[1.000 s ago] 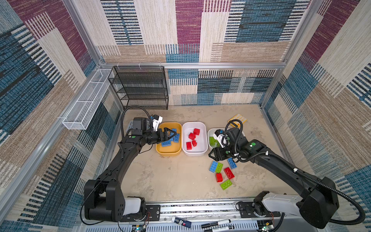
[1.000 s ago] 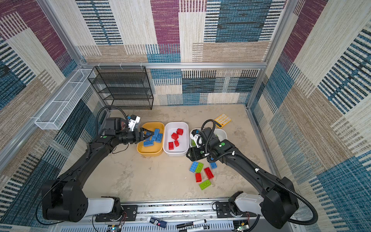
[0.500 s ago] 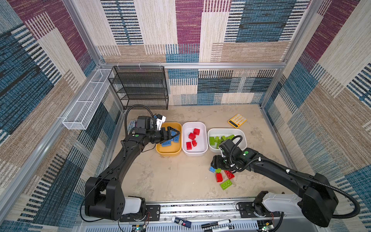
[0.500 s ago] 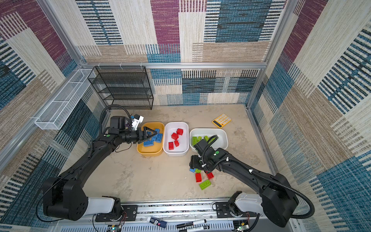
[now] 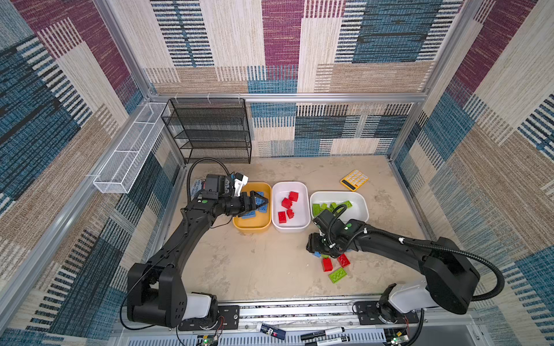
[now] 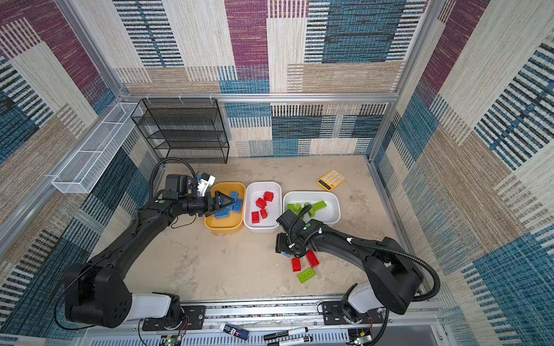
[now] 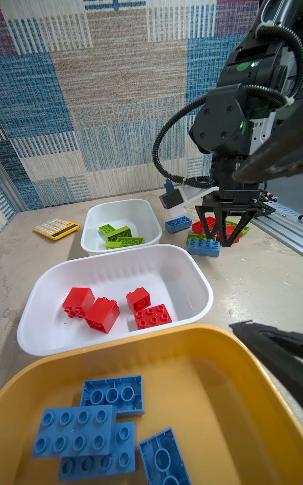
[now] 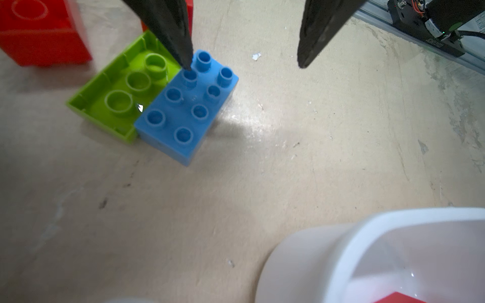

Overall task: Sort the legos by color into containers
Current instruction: 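Return the right gripper to the pile and grasp a blue brick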

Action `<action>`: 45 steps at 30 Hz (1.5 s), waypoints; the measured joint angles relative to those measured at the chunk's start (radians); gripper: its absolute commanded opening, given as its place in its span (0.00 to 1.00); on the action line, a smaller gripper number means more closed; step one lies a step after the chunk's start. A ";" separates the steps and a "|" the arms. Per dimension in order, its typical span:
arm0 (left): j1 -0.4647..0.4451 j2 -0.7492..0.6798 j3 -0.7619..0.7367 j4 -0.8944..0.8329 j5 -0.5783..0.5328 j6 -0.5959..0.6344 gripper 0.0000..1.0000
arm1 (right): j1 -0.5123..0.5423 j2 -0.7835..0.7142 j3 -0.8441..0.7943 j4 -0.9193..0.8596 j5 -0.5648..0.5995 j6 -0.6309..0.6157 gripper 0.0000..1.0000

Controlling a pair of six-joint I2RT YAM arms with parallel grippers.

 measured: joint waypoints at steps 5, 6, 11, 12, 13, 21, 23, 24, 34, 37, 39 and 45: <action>0.000 0.002 0.000 -0.019 0.003 0.022 0.85 | 0.002 0.026 0.014 0.002 0.008 0.000 0.64; 0.000 0.002 0.001 -0.024 0.003 0.028 0.85 | 0.003 0.032 0.020 0.005 0.009 0.000 0.64; 0.003 0.002 0.001 -0.040 0.004 0.044 0.85 | 0.000 0.063 0.034 0.018 0.021 -0.013 0.63; 0.003 0.002 0.001 -0.042 0.004 0.045 0.85 | 0.001 0.067 0.036 0.026 0.021 -0.018 0.63; 0.003 0.002 0.001 -0.044 0.004 0.047 0.85 | 0.002 0.071 0.039 0.029 0.021 -0.023 0.62; 0.005 0.001 -0.001 -0.048 0.006 0.051 0.85 | 0.009 0.016 0.096 0.008 0.029 -0.045 0.63; 0.005 0.002 -0.002 -0.048 0.007 0.051 0.85 | 0.011 -0.011 0.082 -0.016 0.043 -0.044 0.63; 0.005 0.002 -0.003 -0.048 0.008 0.051 0.85 | 0.011 -0.019 0.075 -0.030 0.048 -0.039 0.63; 0.005 -0.011 -0.014 -0.043 0.008 0.051 0.85 | 0.010 0.031 0.045 -0.074 0.071 -0.004 0.63; 0.005 -0.015 -0.014 -0.044 0.008 0.054 0.85 | 0.010 0.046 0.043 -0.058 0.070 0.005 0.63; 0.005 -0.019 -0.016 -0.046 0.008 0.060 0.85 | 0.010 0.060 0.043 -0.043 0.069 0.007 0.63; 0.005 -0.035 -0.024 -0.051 0.008 0.069 0.85 | 0.010 0.093 0.051 0.000 0.067 0.007 0.62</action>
